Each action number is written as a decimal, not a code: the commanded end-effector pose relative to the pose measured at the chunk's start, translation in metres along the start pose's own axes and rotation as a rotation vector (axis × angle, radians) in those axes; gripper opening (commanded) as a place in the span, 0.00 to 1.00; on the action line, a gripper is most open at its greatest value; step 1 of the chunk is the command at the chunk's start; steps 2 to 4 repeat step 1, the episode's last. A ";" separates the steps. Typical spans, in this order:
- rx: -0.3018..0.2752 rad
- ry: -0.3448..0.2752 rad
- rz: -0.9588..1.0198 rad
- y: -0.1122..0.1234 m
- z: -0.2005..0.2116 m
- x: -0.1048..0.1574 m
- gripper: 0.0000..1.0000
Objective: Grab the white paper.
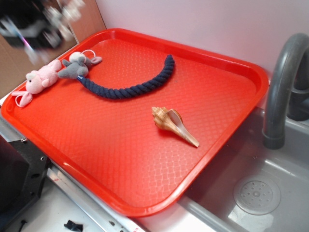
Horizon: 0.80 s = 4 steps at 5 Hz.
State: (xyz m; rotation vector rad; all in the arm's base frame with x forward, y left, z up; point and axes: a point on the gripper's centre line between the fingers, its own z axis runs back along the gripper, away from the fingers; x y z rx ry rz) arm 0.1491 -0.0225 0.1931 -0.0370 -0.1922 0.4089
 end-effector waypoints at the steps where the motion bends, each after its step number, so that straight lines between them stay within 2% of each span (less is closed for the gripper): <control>1: -0.031 0.000 0.001 0.006 0.014 0.004 0.00; 4: -0.031 0.000 0.001 0.006 0.014 0.004 0.00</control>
